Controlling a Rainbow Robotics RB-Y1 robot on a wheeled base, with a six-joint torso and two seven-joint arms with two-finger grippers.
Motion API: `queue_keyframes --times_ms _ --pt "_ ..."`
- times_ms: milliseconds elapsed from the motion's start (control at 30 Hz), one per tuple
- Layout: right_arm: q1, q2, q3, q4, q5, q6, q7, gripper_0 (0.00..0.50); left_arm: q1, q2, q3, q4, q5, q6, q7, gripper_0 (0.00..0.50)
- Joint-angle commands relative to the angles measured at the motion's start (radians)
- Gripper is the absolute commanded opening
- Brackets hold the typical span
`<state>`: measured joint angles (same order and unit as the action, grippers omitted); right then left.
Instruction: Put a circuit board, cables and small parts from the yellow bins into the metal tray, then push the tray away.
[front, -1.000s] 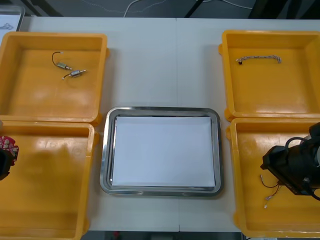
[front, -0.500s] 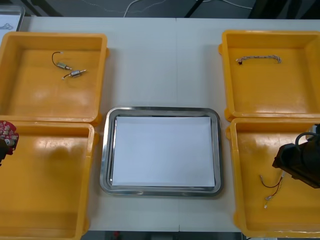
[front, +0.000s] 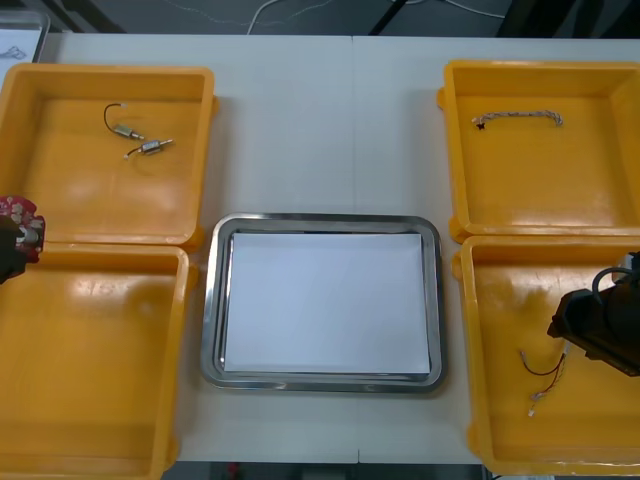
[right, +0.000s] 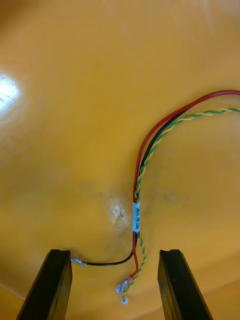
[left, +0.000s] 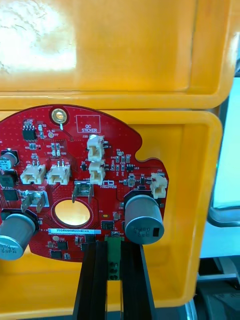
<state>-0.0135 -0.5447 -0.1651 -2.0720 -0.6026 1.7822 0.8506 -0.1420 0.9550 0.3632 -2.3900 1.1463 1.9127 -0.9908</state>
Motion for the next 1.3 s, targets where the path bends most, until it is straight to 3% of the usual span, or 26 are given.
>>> queue_keyframes --times_ms 33,400,600,733,1000,1133,1300 --pt "0.009 -0.035 -0.004 0.003 0.023 -0.04 0.07 0.5 -0.12 0.107 -0.109 -0.026 0.059 0.007 0.147 0.0" --pt "0.064 -0.026 0.029 0.012 0.058 -0.104 0.073 0.5 -0.334 0.192 -0.336 0.031 0.184 0.007 0.388 0.0" --pt "0.067 -0.012 0.035 0.038 0.063 -0.121 0.079 0.5 -0.458 0.197 -0.486 0.065 0.179 0.007 0.443 0.0" --pt "0.073 -0.003 0.038 0.038 0.075 -0.124 0.077 0.5 -0.49 0.197 -0.543 0.072 0.171 0.002 0.485 0.0" --pt "0.081 0.003 0.067 0.038 0.103 -0.125 0.071 0.5 -0.607 0.196 -0.759 0.072 0.09 -0.05 0.555 0.0" --pt "0.082 0.012 0.079 0.04 0.118 -0.127 0.065 0.5 -0.705 0.151 -0.94 0.078 0.013 -0.078 0.659 0.0" --pt "0.084 0.028 0.079 0.046 0.129 -0.132 0.07 0.5 -0.722 0.067 -1.011 0.092 -0.059 -0.089 0.713 0.0"
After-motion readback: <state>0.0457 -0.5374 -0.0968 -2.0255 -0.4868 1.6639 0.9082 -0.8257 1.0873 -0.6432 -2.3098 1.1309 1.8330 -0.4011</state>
